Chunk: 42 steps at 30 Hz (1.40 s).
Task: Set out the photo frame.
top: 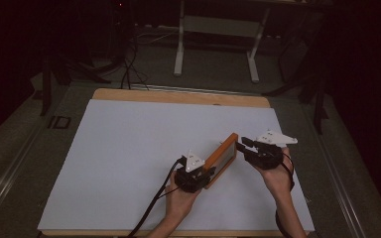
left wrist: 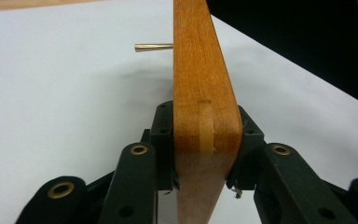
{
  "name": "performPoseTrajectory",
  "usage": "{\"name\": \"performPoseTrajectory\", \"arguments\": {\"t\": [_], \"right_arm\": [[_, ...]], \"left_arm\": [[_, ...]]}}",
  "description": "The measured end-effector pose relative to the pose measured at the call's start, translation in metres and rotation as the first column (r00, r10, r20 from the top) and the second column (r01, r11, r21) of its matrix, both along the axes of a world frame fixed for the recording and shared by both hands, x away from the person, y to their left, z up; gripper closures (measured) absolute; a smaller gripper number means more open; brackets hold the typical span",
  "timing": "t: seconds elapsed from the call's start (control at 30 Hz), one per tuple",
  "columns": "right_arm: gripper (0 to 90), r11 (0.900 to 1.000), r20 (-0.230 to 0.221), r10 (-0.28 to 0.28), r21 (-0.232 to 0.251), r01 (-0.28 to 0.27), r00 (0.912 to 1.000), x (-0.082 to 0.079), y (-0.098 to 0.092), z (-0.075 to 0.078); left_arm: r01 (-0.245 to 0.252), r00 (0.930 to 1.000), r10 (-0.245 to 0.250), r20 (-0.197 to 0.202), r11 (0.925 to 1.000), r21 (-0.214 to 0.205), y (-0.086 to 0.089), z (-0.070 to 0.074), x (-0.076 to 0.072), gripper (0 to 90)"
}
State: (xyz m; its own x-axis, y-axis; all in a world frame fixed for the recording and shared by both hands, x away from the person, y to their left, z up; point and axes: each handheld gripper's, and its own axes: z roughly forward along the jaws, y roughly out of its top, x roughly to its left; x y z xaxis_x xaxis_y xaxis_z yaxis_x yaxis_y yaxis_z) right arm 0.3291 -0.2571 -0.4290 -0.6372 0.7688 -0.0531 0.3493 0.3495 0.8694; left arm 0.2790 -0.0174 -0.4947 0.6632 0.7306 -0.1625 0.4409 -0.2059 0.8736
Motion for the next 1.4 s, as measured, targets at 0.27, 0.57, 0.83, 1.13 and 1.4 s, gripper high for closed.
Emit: {"name": "performPoseTrajectory", "arguments": {"t": [0.27,0.57,0.83,1.13,1.4], "right_arm": [[62.7,0.9972,0.004,0.048,0.058,-0.048,0.9989,-0.002,0.003,0.009],[61.6,0.997,-0.001,0.059,0.051,-0.059,0.9983,-0.002,0.005,0.007],[61.6,0.9967,-0.014,0.065,0.049,-0.065,0.9978,-0.001,0.004,0.003],[61.2,0.9958,-0.009,0.074,0.055,-0.073,0.9972,0.001,0.008,0.004],[61.1,0.9964,0.004,0.062,0.059,-0.062,0.9981,0.001,0.002,0.008]], "left_arm": [[0.06,0.998,-0.06,0.021,0.9981,0.013,-0.006,-0.003,-0.003,65.0],[0.073,0.9968,-0.075,0.026,0.995,0.067,-0.013,-0.018,-0.004,59.1],[0.057,0.9939,-0.069,0.086,0.9891,0.136,-0.013,-0.023,-0.004,68.3],[0.08,0.9916,-0.094,0.089,0.9857,0.148,-0.01,-0.015,0.004,69.1],[0.116,0.9872,-0.129,0.094,0.9849,0.128,-0.013,0.009,0.022,69.2]]}}
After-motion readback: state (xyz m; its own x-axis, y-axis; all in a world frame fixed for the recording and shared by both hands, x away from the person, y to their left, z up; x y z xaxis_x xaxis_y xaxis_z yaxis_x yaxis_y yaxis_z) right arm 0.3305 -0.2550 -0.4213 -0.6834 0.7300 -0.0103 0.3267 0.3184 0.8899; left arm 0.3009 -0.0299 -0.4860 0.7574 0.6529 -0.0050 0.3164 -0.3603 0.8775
